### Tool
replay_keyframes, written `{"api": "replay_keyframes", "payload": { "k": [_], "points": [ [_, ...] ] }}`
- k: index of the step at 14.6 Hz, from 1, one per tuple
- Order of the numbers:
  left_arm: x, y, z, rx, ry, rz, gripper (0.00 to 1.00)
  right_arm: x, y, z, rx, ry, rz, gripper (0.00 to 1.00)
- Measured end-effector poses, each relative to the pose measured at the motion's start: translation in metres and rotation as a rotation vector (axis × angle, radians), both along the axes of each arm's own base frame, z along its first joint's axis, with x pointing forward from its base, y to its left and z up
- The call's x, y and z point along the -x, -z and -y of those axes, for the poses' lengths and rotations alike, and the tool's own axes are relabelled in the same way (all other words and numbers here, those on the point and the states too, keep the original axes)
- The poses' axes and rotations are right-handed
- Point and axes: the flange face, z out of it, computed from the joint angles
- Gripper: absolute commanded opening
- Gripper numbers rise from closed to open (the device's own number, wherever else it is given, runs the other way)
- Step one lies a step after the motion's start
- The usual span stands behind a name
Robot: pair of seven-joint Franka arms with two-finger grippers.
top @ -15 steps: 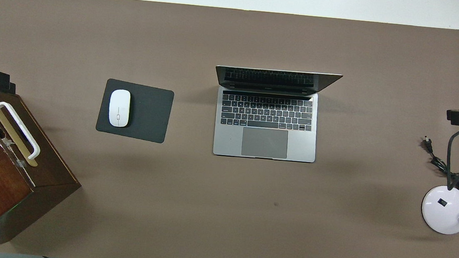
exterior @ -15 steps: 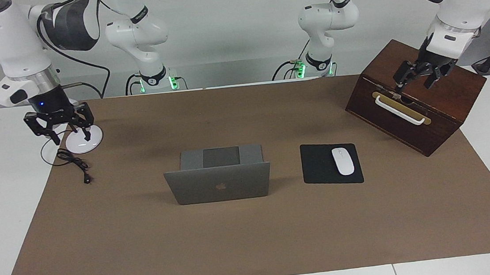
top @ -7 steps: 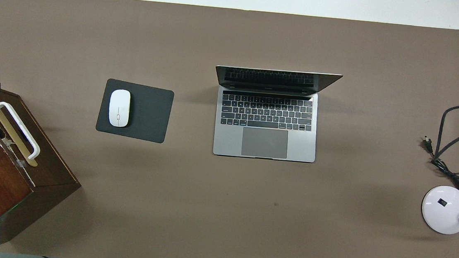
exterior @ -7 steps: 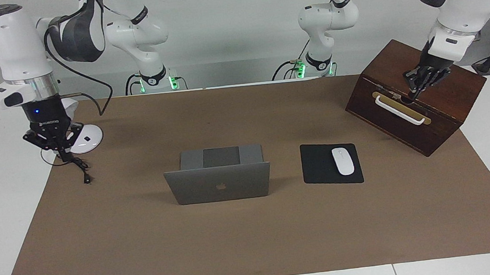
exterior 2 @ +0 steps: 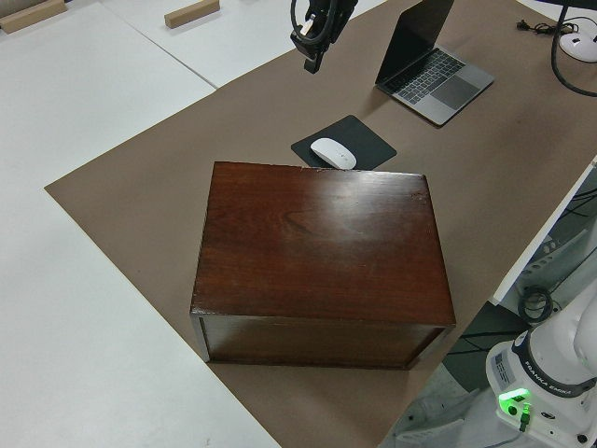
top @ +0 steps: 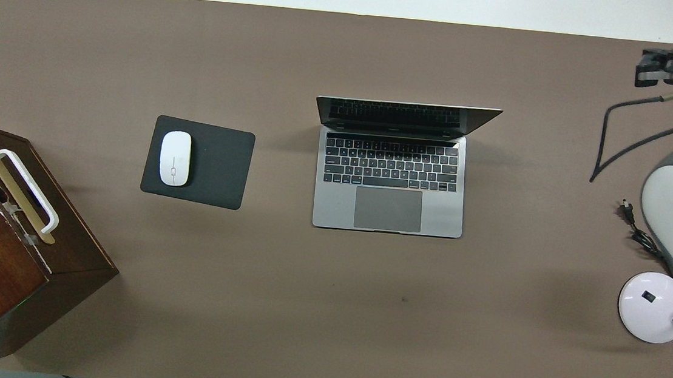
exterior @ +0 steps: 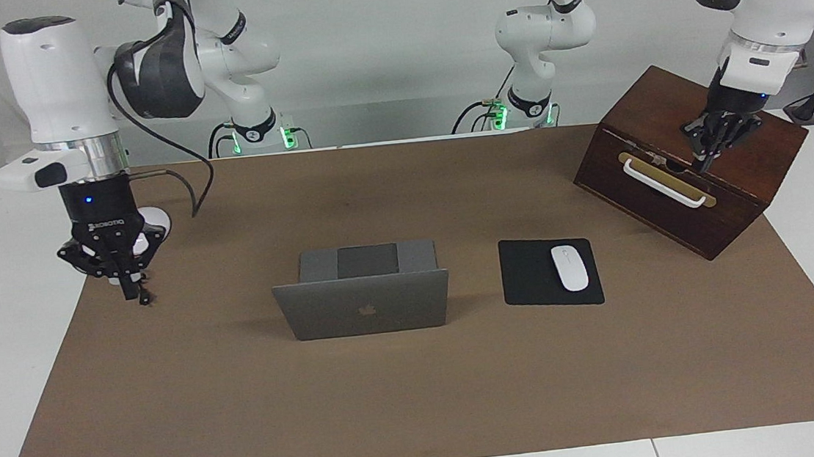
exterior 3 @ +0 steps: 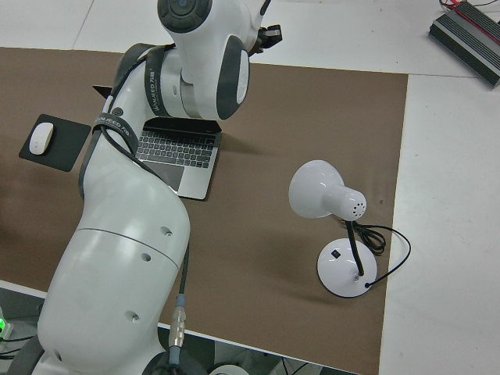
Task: Close laptop with both arms
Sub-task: 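Reach the right gripper to the laptop lid while the left gripper advances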
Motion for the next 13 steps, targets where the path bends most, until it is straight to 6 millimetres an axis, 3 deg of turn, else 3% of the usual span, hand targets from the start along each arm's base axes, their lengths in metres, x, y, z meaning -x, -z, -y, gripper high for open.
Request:
{"api": "replay_keyframes", "payload": {
  "k": [3,5,10,13],
  "points": [
    [-0.006,0.001,0.007,0.019,0.004,0.06,0.0,-0.013,0.015,-0.046,-0.046,0.002,0.019,0.0],
    [-0.01,0.012,0.015,0.029,0.014,0.096,0.0,-0.017,0.02,-0.07,-0.069,0.022,0.018,0.0],
    [-0.004,0.049,0.065,0.05,0.087,0.175,0.0,-0.009,0.025,-0.141,-0.087,0.089,0.029,0.0],
    [0.008,0.065,0.099,0.059,0.144,0.203,0.0,-0.004,0.034,-0.172,-0.115,0.11,0.019,0.0]
  ]
}}
